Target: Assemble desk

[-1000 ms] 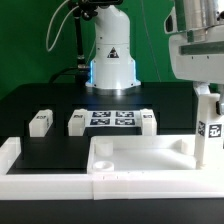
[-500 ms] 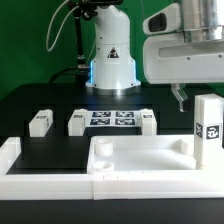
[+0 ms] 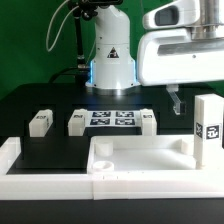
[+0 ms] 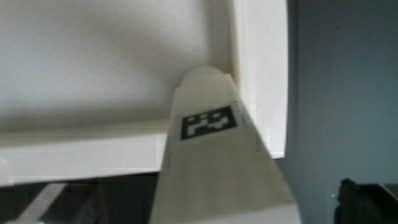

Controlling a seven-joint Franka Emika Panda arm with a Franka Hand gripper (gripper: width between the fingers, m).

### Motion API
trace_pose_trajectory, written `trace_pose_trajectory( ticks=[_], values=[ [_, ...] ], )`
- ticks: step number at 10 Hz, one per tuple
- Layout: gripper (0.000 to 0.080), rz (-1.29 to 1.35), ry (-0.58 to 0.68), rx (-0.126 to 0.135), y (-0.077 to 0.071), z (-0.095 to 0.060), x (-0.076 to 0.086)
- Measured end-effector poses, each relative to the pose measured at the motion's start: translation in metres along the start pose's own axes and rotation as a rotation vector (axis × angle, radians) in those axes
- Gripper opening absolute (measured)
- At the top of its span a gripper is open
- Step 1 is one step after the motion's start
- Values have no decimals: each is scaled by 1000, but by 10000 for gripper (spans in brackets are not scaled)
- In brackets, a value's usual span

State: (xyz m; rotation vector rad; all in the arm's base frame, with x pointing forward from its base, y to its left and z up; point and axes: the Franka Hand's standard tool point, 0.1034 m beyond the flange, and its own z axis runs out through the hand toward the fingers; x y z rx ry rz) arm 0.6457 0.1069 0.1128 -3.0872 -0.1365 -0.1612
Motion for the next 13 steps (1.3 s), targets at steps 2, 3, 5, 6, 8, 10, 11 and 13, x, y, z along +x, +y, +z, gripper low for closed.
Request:
trace_pose_trajectory(
  ticks=[2,3,5,6,8,10,11,13],
  values=[
    [622,59,-2,4,-1,1,-1],
    [449,78,-3,5,-1,1,-1],
    [286,216,-4,5,-1,1,-1],
    [287,302,-4,5,0,1,-2],
    [287,500,-4,6,1,1,-2],
    [287,786,-7,15,6,0,-3],
    [287,990,-19,18,3,0,-5],
    [289,1313,-36,28,-2,3,-6]
  ],
)
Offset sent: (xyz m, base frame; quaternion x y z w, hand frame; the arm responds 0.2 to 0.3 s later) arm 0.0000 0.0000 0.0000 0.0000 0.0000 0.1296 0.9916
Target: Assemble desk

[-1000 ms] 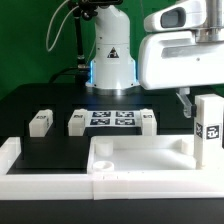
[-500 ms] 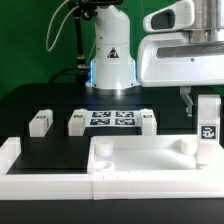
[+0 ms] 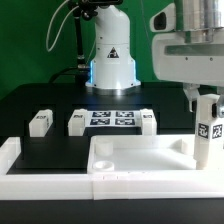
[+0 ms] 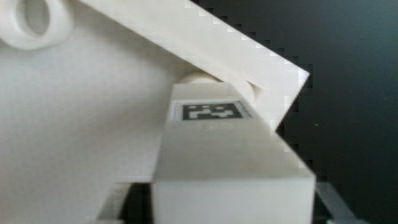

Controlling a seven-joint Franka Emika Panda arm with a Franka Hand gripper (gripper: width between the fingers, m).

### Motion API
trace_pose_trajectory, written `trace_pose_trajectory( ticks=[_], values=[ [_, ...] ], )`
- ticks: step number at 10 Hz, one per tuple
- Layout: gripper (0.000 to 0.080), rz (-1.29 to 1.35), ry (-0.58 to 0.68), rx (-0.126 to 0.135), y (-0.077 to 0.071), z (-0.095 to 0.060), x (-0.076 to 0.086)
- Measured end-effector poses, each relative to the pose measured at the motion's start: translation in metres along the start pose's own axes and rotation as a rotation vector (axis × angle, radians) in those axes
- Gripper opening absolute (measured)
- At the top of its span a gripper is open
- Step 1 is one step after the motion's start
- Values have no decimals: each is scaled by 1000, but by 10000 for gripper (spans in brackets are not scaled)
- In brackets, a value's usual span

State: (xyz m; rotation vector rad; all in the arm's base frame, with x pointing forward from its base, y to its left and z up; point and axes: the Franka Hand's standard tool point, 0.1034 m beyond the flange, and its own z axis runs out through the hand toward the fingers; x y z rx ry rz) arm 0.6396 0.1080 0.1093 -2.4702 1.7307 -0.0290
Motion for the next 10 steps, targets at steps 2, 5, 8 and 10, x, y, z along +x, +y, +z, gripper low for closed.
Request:
trace_pose_trajectory(
  ticks=[2,5,8,10],
  values=[
    [290,189,2,3,-1,0,-6],
    [371,45,7,1,-1,1,-5],
    [644,-488,22,-23,1,6,-10],
    [644,-576,22,-24,1,6,-8]
  ],
)
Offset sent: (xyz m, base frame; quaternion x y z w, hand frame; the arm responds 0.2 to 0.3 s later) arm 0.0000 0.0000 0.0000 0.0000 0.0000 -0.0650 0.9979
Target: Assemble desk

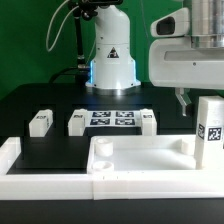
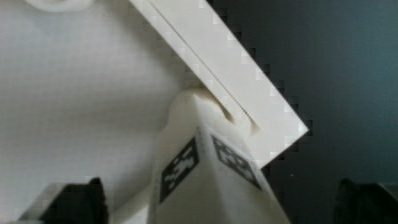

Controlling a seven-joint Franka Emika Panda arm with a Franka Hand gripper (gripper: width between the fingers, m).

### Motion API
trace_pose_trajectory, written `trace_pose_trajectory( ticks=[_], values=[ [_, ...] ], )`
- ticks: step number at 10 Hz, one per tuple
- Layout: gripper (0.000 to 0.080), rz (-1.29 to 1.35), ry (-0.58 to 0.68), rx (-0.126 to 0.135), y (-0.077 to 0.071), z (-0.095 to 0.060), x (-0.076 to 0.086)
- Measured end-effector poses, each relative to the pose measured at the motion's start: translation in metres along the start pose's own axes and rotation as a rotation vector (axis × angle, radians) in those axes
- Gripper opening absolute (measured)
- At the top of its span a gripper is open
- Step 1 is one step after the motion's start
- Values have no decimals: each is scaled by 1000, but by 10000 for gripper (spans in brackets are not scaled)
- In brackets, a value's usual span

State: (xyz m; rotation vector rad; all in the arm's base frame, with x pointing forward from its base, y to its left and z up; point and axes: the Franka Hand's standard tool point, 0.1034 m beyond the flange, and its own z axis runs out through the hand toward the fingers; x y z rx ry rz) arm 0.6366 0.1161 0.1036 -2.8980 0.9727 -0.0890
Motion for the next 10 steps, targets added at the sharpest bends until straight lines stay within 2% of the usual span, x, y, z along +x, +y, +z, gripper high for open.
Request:
trace_pose_trajectory(
  ticks=[2,3,4,5,6,7,8,9,10],
  values=[
    [648,-232,8,-11,1,0,1],
    [648,-456,37,-27,-2,-2,4],
    [648,-515,50,-19,-5,-1,4],
    [607,-469,45,-14,-5,-1,3],
    [607,-466,46,-14,-5,-1,3],
    [432,-461,46,-14,-5,-1,3],
    [432,-382,44,-12,-5,0,3],
    [294,-318,45,-15,-2,0,5],
    [294,-264,44,-15,-2,0,5]
  ],
)
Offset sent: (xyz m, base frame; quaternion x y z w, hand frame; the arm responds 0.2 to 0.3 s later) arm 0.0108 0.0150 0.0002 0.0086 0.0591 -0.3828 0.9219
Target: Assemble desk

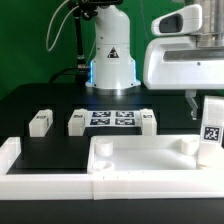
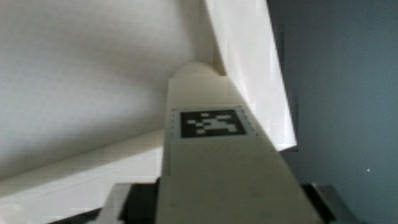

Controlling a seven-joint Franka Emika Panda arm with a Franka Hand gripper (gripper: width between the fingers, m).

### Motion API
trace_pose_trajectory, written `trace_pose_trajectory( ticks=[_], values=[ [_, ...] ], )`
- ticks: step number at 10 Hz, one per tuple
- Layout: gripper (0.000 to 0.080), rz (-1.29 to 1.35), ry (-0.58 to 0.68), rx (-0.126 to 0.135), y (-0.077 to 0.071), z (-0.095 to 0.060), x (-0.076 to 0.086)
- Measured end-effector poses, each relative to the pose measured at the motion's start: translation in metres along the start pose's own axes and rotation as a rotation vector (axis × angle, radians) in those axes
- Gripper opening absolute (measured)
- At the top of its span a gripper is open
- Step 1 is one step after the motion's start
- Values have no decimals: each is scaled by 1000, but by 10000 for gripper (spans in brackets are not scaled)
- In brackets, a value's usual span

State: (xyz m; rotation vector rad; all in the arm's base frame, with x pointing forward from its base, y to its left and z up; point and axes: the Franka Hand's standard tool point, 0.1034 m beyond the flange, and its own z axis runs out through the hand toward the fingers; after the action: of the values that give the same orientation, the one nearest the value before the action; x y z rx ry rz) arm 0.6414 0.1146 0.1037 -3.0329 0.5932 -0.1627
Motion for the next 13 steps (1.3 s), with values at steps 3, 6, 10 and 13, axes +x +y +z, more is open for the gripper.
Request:
trace_pose_trajectory(
  ticks=[3,6,10,13],
  values=[
    [293,472,-18,0,3,1,-2],
    [293,1017,-50,54,4,2,-3],
    [515,816,-60,25,3,1,-7],
    [644,274,-74,31,2,0,-9]
  ],
)
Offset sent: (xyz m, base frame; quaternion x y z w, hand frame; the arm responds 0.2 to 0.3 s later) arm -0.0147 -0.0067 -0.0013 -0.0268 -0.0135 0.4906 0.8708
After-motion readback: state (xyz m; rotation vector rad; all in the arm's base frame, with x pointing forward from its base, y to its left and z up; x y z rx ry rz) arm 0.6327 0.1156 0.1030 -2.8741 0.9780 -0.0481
